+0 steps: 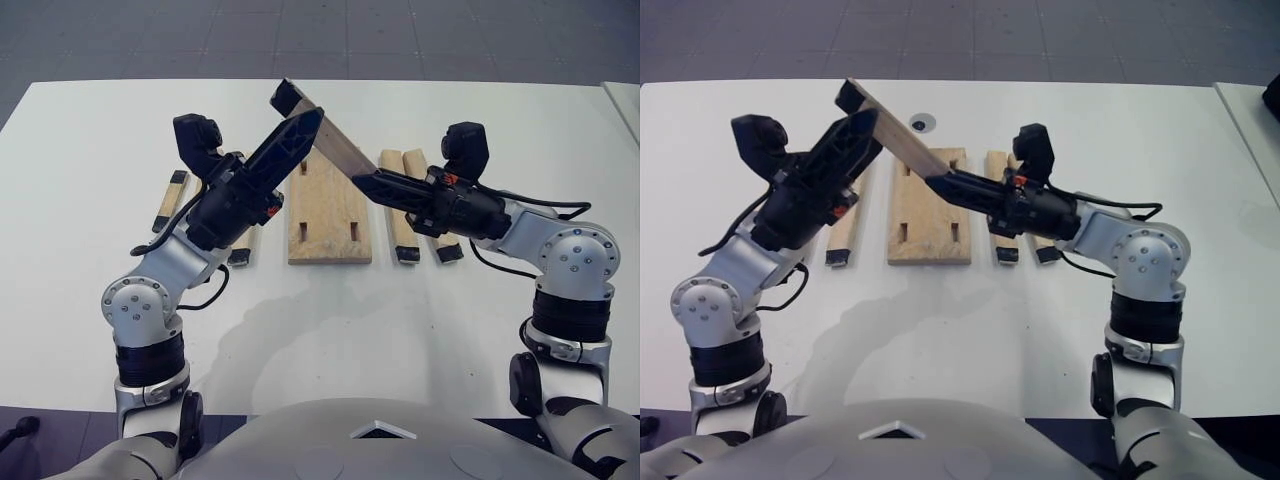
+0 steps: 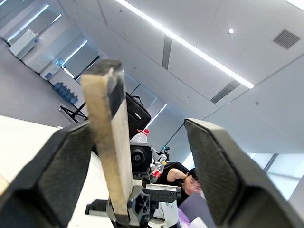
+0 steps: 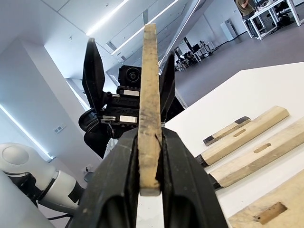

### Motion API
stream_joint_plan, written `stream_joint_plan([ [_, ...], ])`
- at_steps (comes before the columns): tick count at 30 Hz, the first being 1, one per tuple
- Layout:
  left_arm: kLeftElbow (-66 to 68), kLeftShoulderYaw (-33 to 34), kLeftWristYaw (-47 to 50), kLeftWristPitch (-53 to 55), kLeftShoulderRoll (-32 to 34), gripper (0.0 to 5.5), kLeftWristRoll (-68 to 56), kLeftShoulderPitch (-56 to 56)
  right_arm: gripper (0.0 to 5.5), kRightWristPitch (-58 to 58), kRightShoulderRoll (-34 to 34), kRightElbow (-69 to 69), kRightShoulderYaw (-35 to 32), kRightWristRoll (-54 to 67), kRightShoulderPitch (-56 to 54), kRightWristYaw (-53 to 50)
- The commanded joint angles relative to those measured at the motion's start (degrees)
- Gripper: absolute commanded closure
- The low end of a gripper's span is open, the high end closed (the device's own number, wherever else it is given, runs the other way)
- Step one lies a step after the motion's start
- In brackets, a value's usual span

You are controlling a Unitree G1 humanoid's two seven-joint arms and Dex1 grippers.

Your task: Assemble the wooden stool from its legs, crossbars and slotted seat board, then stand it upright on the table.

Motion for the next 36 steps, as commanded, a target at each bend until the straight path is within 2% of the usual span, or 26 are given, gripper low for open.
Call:
stream_joint_plan([
  [1, -0.7, -0.6, -3.3, -3.5, -0.3, 2.93, 6.7, 0.1, 5.08, 2.0, 0.5, -0.2, 0.2, 3.8, 0.6, -1.8],
  [13, 1.4, -0.9, -5.2, -3.6, 0.0, 4.95, 8.3, 0.2, 5.08, 2.7, 0.0, -0.2, 0.8, 7.0, 0.8, -4.9],
  [18, 3.0, -0.5, -5.3, -3.1, 0.9, 5.00, 8.6, 0.1, 5.08, 2.7, -0.4, -0.4, 1.0, 7.5, 1.1, -5.0],
  [19, 3.4, -0.3, -5.4, -3.0, 1.0, 5.00, 8.7, 0.1, 4.71, 2.4, -0.8, -0.8, 1.1, 7.1, 1.3, -4.6],
  [25, 5.4, 3.5, -5.6, -4.1, 2.8, 5.07, 9.0, -1.0, 3.77, 0.1, -3.2, -0.9, 1.4, 2.8, 3.1, -4.0],
  [29, 7.7, 7.5, -4.5, -7.1, 4.8, 5.08, 13.3, -1.5, 3.24, -1.3, -4.9, -0.7, 1.3, -0.3, 6.1, -3.1],
  [32, 10.3, 7.7, -2.8, -11.8, 7.1, 5.08, 25.3, 0.2, 2.77, -3.1, -6.3, -2.4, 2.2, -3.7, 9.4, -1.8],
  [36, 16.6, 6.1, 1.6, -23.7, 8.1, 5.08, 46.2, 2.4, 2.20, -4.7, -6.2, -5.7, 3.1, -5.3, 14.3, -1.0],
])
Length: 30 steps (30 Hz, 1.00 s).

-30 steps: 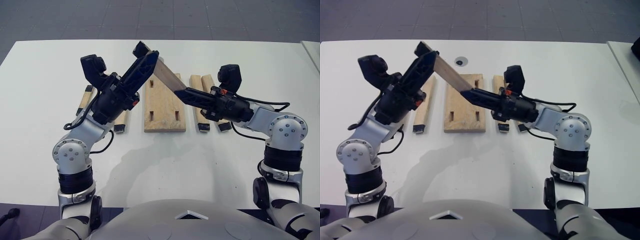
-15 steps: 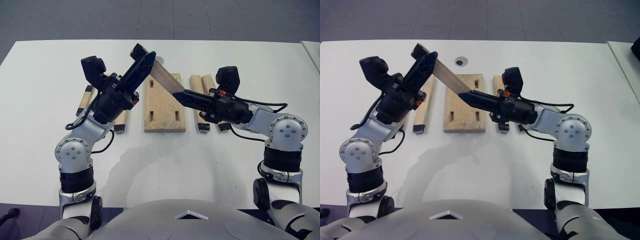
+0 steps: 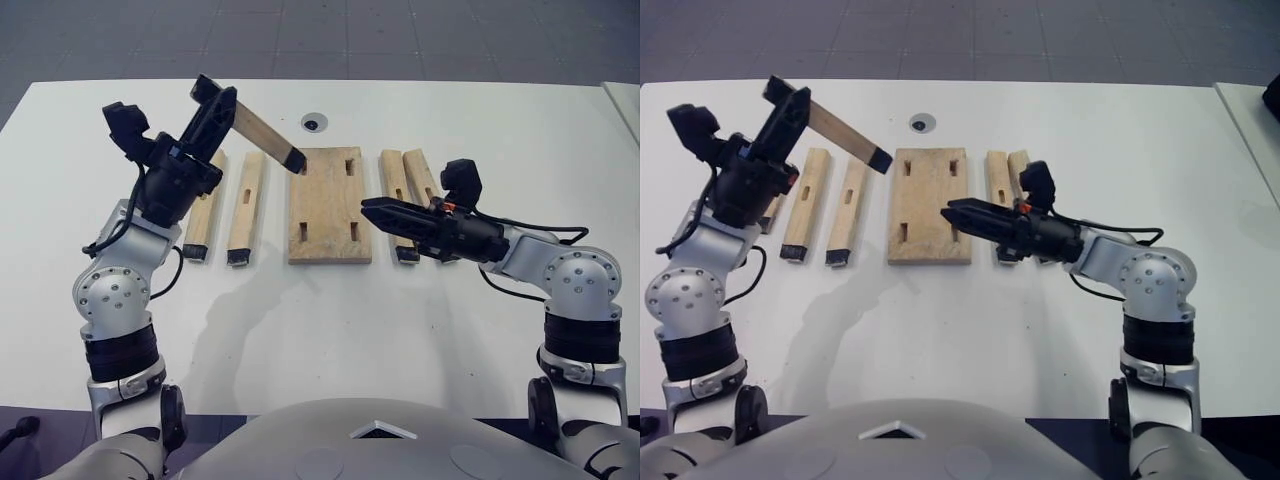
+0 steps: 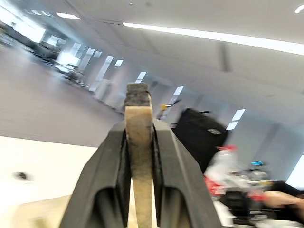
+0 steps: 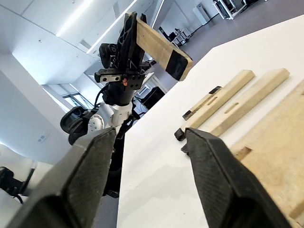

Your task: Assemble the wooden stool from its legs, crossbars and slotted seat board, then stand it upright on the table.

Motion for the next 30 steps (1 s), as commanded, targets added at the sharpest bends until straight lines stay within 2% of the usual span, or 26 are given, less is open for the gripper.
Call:
stream_joint_plan([
  [1, 8.5, -1.2, 6.0, -12.9, 0.9, 5.08, 21.7, 2.1, 2.03, -1.9, -0.5, -4.4, 1.3, -2.2, 5.3, 0.8],
  [6, 15.8, -0.4, 8.6, -22.2, -0.1, 5.08, 32.5, 0.8, 1.18, -3.0, 1.0, -7.1, 2.3, -2.0, 8.3, -0.9],
  [14, 21.3, 0.2, 7.0, -24.5, -1.1, 5.08, 34.1, -0.1, 0.12, -3.8, 0.9, -8.0, 3.2, -2.5, 9.9, -1.2],
  [30, 16.1, 0.3, 7.9, -22.2, -2.9, 5.08, 33.9, 0.4, 0.10, -4.4, -0.2, -7.8, 3.9, -3.5, 10.6, -0.4],
])
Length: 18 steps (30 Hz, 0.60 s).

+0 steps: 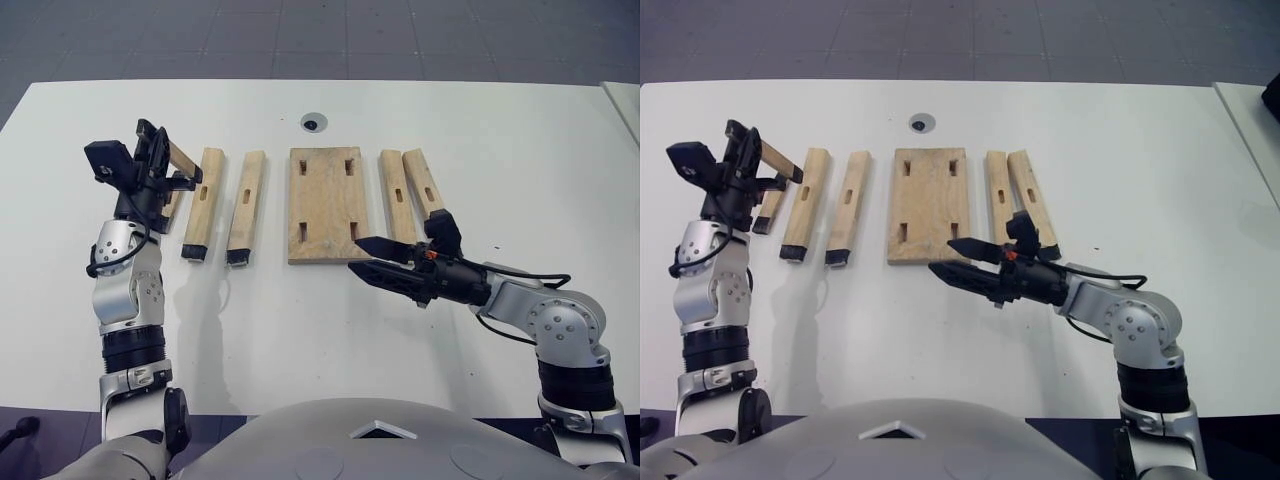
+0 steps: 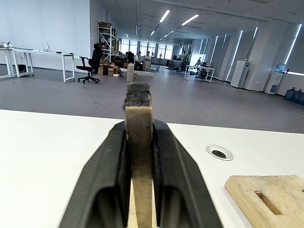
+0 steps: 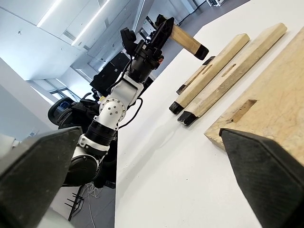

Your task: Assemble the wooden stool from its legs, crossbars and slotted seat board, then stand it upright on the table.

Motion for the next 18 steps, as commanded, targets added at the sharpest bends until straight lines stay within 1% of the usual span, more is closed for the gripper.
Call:
stream_joint_plan([
  [1, -0.8, -0.1, 0.3, 1.1, -0.4, 5.08, 1.0, 0.9, 0.10, -0.3, -1.0, -0.3, -0.2, -0.6, -0.1, 0.2],
  [12, 2.2, -1.3, -0.4, 0.9, -1.3, 5.08, 3.3, 3.8, 0.10, -0.7, -1.2, 0.1, -0.1, -1.0, -0.2, 0.1],
  [18, 4.4, 0.9, 1.1, -0.4, -0.9, 5.08, 3.9, 3.9, 0.10, -0.7, -1.6, 0.3, 0.4, -1.6, -0.5, 0.4],
])
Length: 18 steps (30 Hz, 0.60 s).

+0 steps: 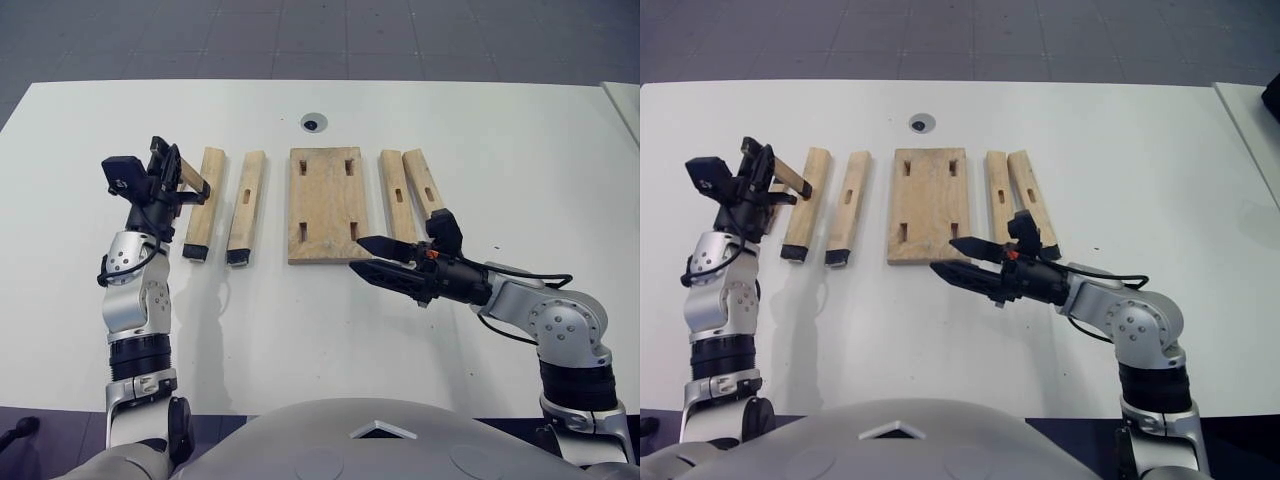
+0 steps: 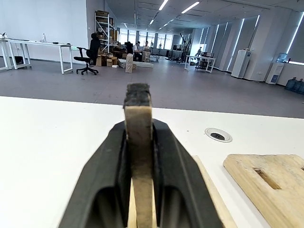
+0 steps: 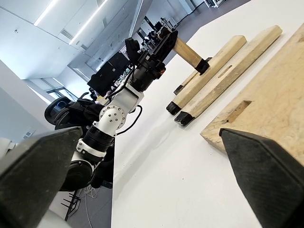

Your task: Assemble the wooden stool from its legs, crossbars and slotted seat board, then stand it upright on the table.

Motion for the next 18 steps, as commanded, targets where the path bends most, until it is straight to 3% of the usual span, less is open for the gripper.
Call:
stream_joint_plan([
  [1, 1.0, 1.8, 1.0, 0.8, 0.4, 5.08, 0.8, 1.6, 0.10, -0.1, -1.1, 0.1, 0.4, -1.2, -0.3, 0.4],
  [10, 3.0, -2.6, 2.0, 8.8, 1.9, 5.08, 5.3, 1.6, 0.10, -0.3, -1.3, 0.6, 0.7, -2.4, -0.9, 0.5],
  [18, 1.5, -1.4, 4.5, 16.4, 3.3, 5.08, 4.4, -1.8, 0.10, -0.2, -0.9, 0.8, 0.5, -2.4, -1.4, 0.3],
])
